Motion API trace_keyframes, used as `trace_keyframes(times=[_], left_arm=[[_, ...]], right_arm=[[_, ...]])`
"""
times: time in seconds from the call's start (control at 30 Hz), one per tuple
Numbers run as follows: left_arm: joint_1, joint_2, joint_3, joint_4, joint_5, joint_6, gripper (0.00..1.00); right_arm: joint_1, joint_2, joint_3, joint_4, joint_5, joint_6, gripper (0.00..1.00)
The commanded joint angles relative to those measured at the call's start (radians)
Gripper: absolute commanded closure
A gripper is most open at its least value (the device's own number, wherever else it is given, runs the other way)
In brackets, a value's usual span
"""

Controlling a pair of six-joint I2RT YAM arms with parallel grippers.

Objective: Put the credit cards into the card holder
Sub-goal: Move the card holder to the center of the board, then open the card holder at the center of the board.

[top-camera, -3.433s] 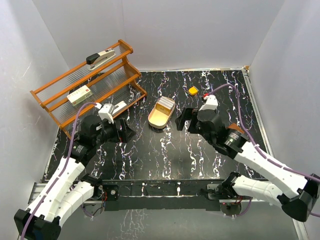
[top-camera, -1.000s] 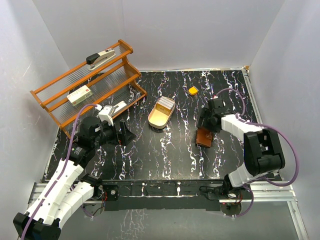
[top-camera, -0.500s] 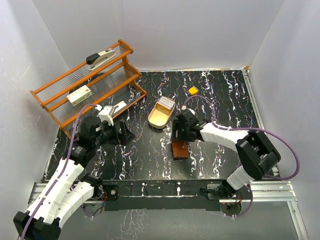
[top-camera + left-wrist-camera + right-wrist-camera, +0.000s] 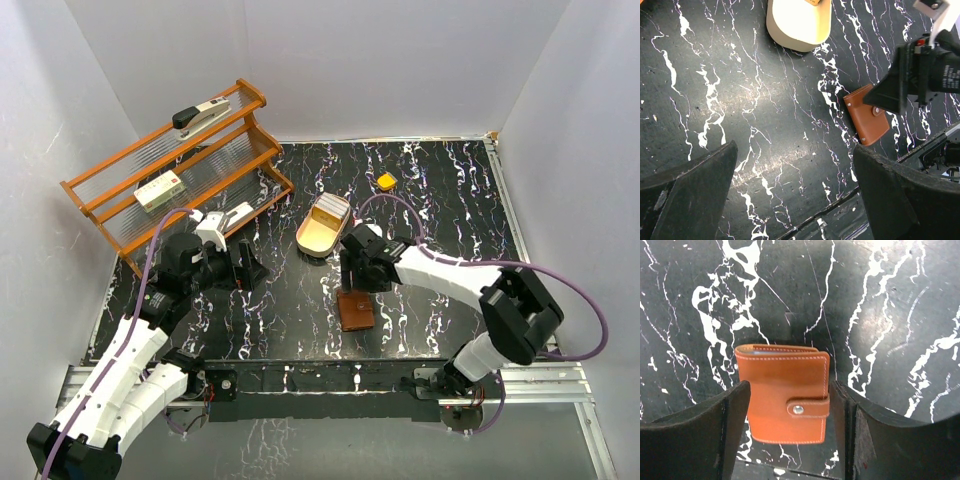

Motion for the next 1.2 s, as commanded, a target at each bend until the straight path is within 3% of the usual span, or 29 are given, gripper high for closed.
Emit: trace_keyframes(times=[0.0, 0.4, 0.77, 0.97, 1.07, 1.17], left_arm=[[0.006, -0.014, 0.036, -0.008, -0.004, 0.009, 0.01], [0.006, -0.013, 0.036, -0.012, -0.015, 0.005, 0.01], [0.006, -0.011, 0.038, -0.013, -0.019, 0.006, 0.01], [0.006, -0.031, 0.027, -0.001, -0.004, 0.003, 0.01], [0.006, -0.038, 0.024, -0.002, -0.011, -0.002, 0.01], [0.006, -0.035, 0.027, -0.009, -0.011, -0.001, 0.01]], right_arm=[[0.0, -0.101, -0.001, -0.058, 0.044, -0.019, 0.39], [0.011, -0.191, -0.097, -0.012, 0.009, 0.027, 0.63], [0.052, -0.136, -0.129, 0.041, 0.002, 0.036, 0.61], [0.081, -0.092, -0.137, 0.015, 0.096, 0.039, 0.59], [0.095, -0.082, -0.147, 0.028, 0.129, 0.017, 0.6], [0.106, -0.074, -0.149, 0.031, 0.157, -0.009, 0.69]])
